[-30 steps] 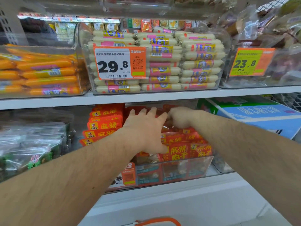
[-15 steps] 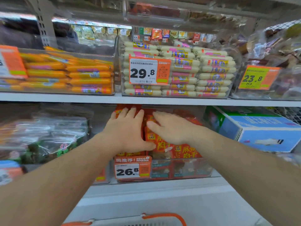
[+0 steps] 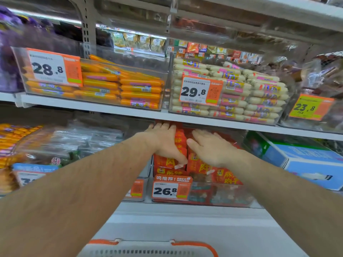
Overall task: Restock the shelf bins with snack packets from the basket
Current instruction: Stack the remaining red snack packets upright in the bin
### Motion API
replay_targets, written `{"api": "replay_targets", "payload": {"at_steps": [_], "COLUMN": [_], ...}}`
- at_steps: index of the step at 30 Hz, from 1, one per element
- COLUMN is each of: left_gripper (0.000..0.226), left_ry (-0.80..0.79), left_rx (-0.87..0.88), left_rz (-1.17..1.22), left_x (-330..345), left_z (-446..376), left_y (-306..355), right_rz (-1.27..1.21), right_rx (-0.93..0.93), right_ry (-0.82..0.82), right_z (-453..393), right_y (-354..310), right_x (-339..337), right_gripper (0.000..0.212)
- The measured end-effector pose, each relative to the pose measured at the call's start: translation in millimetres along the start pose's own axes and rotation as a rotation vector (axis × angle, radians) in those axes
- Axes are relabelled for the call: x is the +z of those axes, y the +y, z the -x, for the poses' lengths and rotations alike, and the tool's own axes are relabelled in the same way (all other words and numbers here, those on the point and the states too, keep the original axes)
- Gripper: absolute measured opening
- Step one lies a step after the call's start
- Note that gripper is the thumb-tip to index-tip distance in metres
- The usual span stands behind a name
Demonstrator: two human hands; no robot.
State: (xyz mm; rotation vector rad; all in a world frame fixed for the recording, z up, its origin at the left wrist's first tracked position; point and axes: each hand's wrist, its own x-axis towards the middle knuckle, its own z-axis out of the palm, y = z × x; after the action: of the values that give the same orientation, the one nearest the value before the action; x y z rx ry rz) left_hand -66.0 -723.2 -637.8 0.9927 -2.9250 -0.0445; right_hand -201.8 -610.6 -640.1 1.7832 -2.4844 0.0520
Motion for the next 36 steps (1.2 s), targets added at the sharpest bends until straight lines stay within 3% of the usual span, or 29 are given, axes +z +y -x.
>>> {"api": "replay_targets", "payload": {"at_steps": [2, 4, 6, 9, 11, 14, 17, 20, 24, 26, 30, 34, 36], "left_gripper": [0.125, 0.126, 0.128, 0.123, 0.109, 0.091, 0.077, 0.066, 0.074, 0.071, 0.073, 0.08, 0.083], "left_ry": [0.074, 0.152, 0.179, 0.241, 0.297, 0.432, 0.529, 0.561, 0.626, 0.634, 0.403, 0.201, 0.116], "left_rx": [0.046, 0.069, 0.008, -0.171, -0.306, -0.45, -0.551, -0.658, -0.666, -0.683, -0.624, -0.555, -0.564], "left_rz": [0.072, 0.117, 0.127, 0.115, 0.084, 0.038, 0.077, 0.143, 0.218, 0.205, 0.026, 0.06, 0.101], "left_x": [0, 6, 19, 46, 55, 62, 68, 74, 78, 72, 49, 44, 46], "left_z": [14, 43, 76, 114, 125, 132, 134, 133, 136, 136, 113, 98, 99], "left_y": [-11, -36, -72, -136, -170, -201, -217, -224, -229, -229, -221, -219, -225], "right_rz": [-0.073, -0.306, -0.546, -0.942, -1.091, -1.14, -1.406, -1.682, -1.564, -1.599, -1.678, -1.729, -1.76], "right_rx": [-0.035, -0.111, -0.195, -0.117, 0.092, 0.237, 0.45, 0.584, 0.563, 0.604, 0.689, 0.582, 0.62], "right_ry": [0.231, 0.507, 0.622, 0.287, 0.044, -0.111, -0.081, -0.195, -0.296, -0.251, -0.143, -0.151, -0.049], "right_z": [13, 38, 55, 44, 6, -49, -87, -105, -109, -121, -145, -173, -177], "right_y": [-11, -46, -91, -160, -194, -217, -228, -239, -239, -229, -220, -229, -234], "right_x": [-4, 1, 10, 19, 29, 58, 72, 79, 86, 87, 89, 106, 104], "right_gripper": [0.058, 0.046, 0.038, 0.024, 0.034, 0.054, 0.062, 0.074, 0.083, 0.084, 0.079, 0.087, 0.076]}}
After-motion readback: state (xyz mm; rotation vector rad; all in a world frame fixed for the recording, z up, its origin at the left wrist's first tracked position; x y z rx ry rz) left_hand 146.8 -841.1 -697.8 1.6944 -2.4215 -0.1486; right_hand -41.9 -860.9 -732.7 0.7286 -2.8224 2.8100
